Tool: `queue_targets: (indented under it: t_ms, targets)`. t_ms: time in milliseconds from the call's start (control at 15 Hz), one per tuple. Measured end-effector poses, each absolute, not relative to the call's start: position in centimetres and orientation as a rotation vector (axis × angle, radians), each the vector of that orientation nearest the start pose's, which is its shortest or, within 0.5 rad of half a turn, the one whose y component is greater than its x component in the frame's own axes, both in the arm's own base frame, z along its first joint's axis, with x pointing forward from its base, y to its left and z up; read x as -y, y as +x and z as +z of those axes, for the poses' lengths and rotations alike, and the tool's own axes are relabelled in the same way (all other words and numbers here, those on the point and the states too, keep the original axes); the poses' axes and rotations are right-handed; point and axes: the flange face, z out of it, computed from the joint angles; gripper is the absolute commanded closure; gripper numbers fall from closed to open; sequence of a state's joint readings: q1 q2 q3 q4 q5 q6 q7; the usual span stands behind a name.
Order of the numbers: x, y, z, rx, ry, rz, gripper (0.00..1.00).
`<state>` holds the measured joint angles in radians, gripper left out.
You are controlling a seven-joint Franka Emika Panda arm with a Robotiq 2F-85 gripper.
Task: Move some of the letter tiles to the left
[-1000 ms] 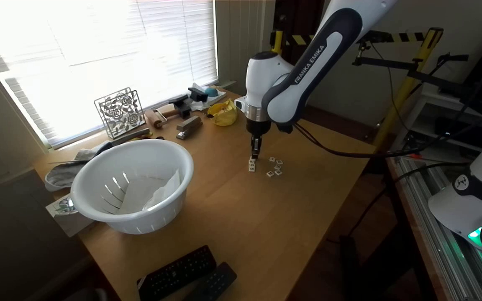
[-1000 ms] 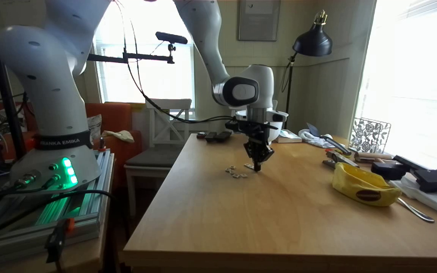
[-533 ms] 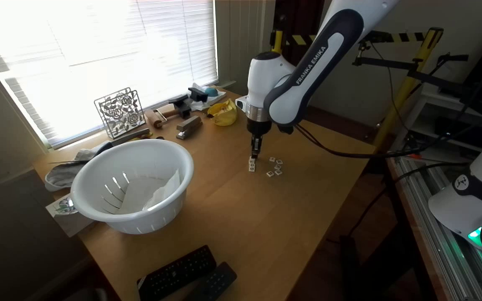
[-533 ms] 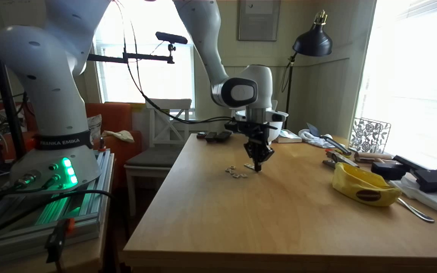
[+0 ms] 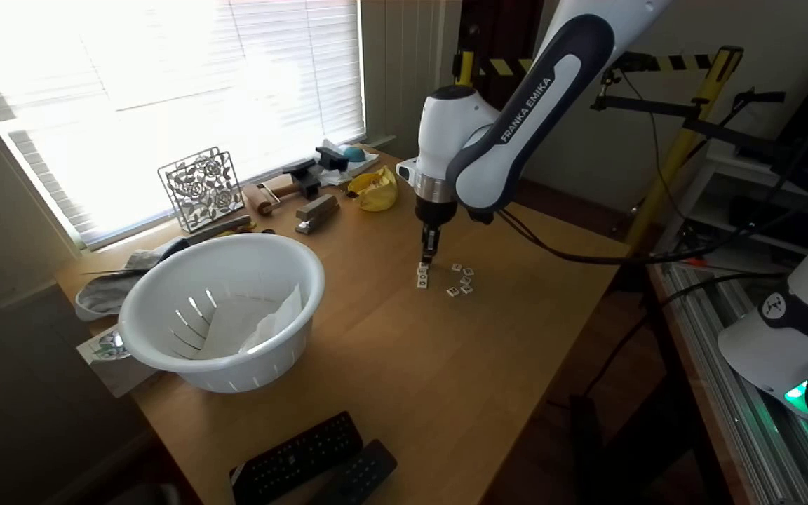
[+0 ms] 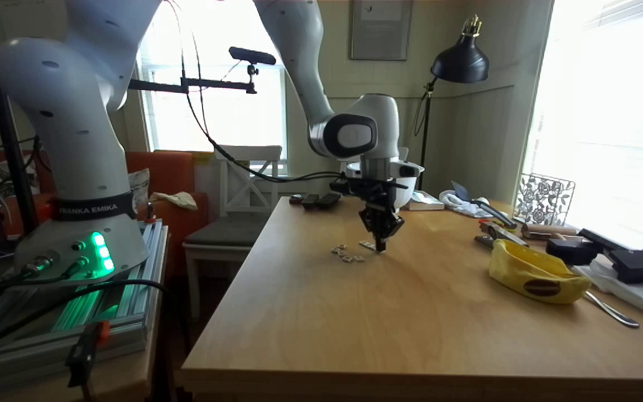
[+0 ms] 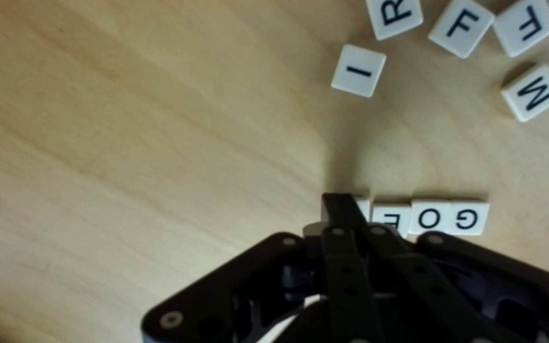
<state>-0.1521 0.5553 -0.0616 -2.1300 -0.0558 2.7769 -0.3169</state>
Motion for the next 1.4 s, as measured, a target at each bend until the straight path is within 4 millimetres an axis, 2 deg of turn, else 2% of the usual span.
queue_targets:
  t_ms: [400, 467, 600, 1200, 1400]
  targets:
    - [11.9, 56.2, 15.9, 0.264, -3.208, -0.146, 1.0]
    - [11.8, 56.1, 16.2, 0.26, -3.207, -0.15, 0.74]
    - [11.6, 55.9, 16.7, 0.251, -3.206, -0.158, 0.67]
    - [10.1, 55.1, 18.6, 0.227, -3.191, -0.18, 0.04]
    - [9.4, 54.8, 19.1, 0.234, -3.183, -0.186, 0.0]
